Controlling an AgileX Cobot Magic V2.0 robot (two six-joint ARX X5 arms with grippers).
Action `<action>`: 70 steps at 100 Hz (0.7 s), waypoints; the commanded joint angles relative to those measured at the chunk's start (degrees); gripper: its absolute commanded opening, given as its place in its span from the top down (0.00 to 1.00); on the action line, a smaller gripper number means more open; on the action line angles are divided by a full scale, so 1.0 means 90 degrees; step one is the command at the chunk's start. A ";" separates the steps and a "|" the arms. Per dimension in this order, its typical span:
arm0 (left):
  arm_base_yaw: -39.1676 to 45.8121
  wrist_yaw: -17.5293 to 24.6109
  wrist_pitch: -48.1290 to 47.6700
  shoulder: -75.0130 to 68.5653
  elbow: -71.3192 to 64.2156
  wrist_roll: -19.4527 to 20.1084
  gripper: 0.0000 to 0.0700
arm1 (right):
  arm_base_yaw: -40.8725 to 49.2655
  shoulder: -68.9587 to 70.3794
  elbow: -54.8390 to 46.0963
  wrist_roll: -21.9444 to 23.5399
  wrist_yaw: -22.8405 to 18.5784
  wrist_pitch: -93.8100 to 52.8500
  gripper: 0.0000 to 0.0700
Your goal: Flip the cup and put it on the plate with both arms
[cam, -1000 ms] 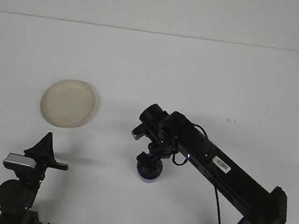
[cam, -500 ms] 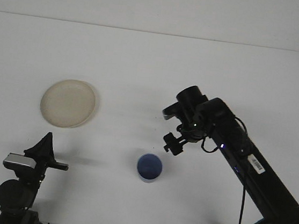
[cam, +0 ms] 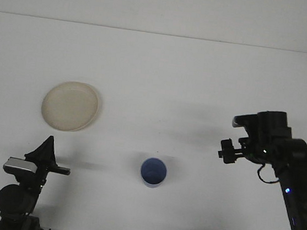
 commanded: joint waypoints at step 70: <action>-0.0007 -0.0022 0.0063 -0.0010 -0.0129 0.0029 0.98 | -0.0588 -0.5224 -0.3546 0.0386 0.0340 0.3339 0.31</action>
